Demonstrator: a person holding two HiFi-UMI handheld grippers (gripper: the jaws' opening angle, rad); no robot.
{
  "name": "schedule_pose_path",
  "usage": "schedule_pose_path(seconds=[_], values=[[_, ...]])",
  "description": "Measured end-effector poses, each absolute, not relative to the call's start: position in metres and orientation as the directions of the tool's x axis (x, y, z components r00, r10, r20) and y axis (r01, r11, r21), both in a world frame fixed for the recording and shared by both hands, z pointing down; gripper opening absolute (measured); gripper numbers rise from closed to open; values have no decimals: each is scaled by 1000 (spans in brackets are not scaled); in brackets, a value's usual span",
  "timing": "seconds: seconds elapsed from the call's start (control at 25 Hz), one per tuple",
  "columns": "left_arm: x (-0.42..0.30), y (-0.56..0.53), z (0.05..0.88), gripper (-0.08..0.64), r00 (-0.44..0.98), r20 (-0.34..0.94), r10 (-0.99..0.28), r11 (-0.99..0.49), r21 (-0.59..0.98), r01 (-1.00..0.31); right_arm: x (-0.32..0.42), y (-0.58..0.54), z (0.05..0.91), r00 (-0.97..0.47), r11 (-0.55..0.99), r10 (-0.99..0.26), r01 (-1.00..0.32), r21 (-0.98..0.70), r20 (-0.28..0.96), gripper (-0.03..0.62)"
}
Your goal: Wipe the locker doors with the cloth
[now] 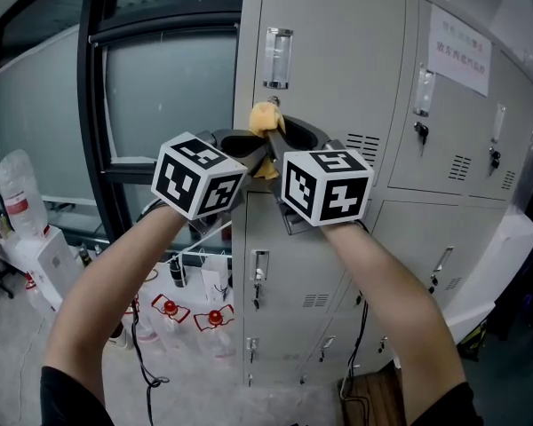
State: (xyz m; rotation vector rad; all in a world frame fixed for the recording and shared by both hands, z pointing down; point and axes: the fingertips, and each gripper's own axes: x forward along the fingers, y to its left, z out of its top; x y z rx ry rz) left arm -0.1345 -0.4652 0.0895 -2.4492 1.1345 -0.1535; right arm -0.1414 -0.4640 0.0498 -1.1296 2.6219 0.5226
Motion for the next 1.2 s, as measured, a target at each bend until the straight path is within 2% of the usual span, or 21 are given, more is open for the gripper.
schedule_pose_path(seconds=[1.2], values=[[6, -482, 95, 20, 723, -22, -690, -629, -476, -615, 0, -483, 54, -583, 553, -735, -811, 192, -347, 69]])
